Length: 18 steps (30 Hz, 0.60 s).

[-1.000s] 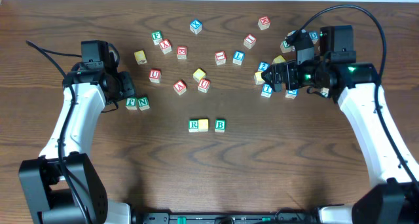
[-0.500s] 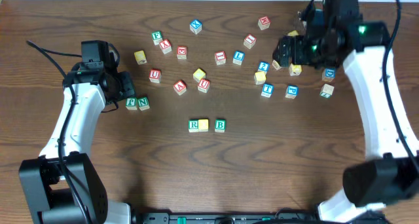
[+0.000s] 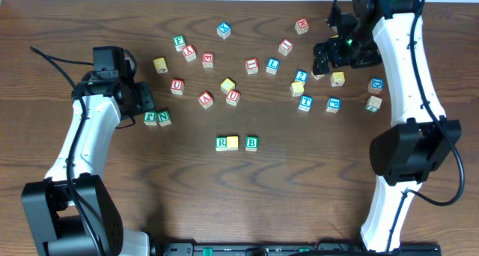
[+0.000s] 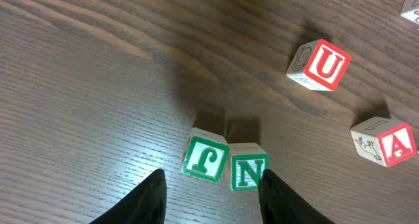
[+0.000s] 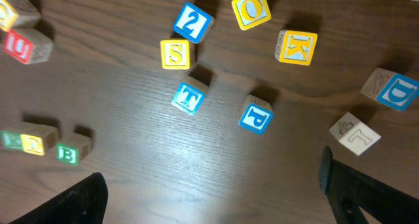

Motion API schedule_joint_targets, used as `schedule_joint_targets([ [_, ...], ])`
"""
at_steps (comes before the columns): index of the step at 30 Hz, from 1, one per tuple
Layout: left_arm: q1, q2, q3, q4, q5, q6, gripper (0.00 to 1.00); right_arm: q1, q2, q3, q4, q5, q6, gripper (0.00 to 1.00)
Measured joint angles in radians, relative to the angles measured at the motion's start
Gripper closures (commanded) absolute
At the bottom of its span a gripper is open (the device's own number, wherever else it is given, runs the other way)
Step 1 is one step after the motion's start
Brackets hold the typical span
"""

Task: Spell out ROBOT
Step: 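Move the right gripper up over the yellow O block in the cluster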

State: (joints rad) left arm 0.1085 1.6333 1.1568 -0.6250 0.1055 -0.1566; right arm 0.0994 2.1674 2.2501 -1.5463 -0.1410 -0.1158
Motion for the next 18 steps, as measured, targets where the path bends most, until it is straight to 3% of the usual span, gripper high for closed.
schedule_joint_targets([
  [8,0.0,0.0,0.0,0.0,0.0,0.0,0.55,0.0,0.002,0.003,0.028,0.004,-0.05,0.05],
  [13,0.0,0.0,0.0,0.0,0.0,0.0,0.55,0.006,0.002,0.003,0.031,-0.01,-0.166,0.06],
  [18,0.0,0.0,0.0,0.0,0.0,0.0,0.55,0.015,0.001,-0.02,0.149,-0.013,-0.217,0.06],
])
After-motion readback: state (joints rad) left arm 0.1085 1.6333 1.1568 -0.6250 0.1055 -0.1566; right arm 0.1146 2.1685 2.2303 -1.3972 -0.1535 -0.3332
